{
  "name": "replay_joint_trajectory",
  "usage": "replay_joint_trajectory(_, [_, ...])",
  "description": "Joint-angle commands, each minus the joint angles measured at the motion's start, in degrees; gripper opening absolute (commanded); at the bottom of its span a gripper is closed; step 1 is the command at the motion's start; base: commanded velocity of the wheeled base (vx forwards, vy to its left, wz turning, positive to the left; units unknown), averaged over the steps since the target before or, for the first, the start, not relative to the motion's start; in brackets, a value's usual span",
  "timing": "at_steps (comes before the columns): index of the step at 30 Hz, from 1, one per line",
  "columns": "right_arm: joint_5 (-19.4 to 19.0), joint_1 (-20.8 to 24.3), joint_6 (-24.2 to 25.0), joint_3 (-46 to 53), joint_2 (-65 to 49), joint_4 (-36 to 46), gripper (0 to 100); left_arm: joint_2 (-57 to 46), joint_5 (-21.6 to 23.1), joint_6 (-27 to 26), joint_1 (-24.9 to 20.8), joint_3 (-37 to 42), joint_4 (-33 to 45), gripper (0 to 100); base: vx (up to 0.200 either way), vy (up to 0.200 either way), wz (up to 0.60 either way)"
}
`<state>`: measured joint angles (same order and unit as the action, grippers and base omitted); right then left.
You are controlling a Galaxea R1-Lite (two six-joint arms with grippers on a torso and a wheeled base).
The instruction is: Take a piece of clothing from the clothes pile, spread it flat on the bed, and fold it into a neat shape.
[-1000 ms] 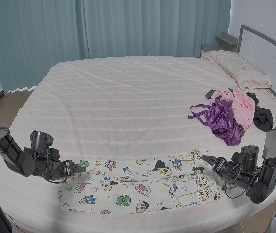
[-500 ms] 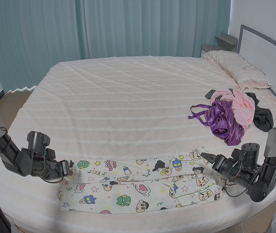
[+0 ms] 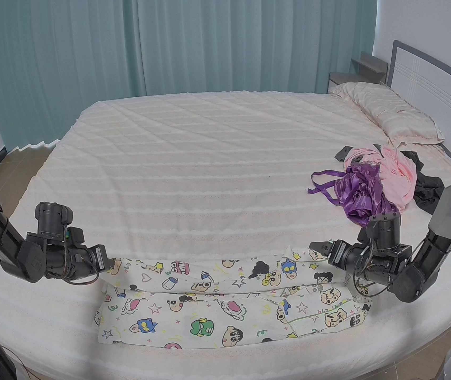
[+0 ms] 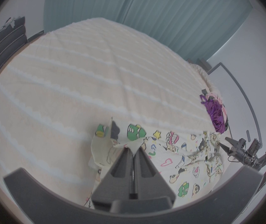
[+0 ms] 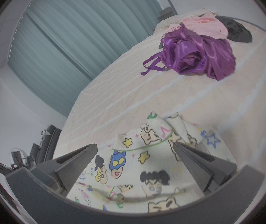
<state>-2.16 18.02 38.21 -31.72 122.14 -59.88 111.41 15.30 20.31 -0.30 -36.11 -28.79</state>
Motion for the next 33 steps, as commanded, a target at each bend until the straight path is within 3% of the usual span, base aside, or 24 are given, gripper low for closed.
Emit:
replay_joint_trajectory(1, [0.0, -0.5, -3.0, -6.0, 3.8, 3.5, 100, -0.6, -0.1, 0.1, 0.1, -0.5, -3.2, 0, 0.0, 0.0, 0.0])
replay_joint_trajectory(9, [0.2, -0.4, -6.6, -12.7, 7.9, 12.9, 100, 0.2, 0.0, 0.0, 0.2, -3.6, -5.0, 0, 0.0, 0.0, 0.0])
replay_joint_trajectory(21, [1.5, -0.1, -6.3, -15.2, 8.9, 13.4, 100, 3.6, 0.4, -0.4, -0.1, -11.3, -5.8, 0, 0.0, 0.0, 0.0])
replay_joint_trajectory(33, [1.5, -0.1, -5.5, -15.1, 9.2, 13.2, 100, 8.6, 0.6, -0.3, -0.2, -5.4, -26.0, 0, 0.0, 0.0, 0.0])
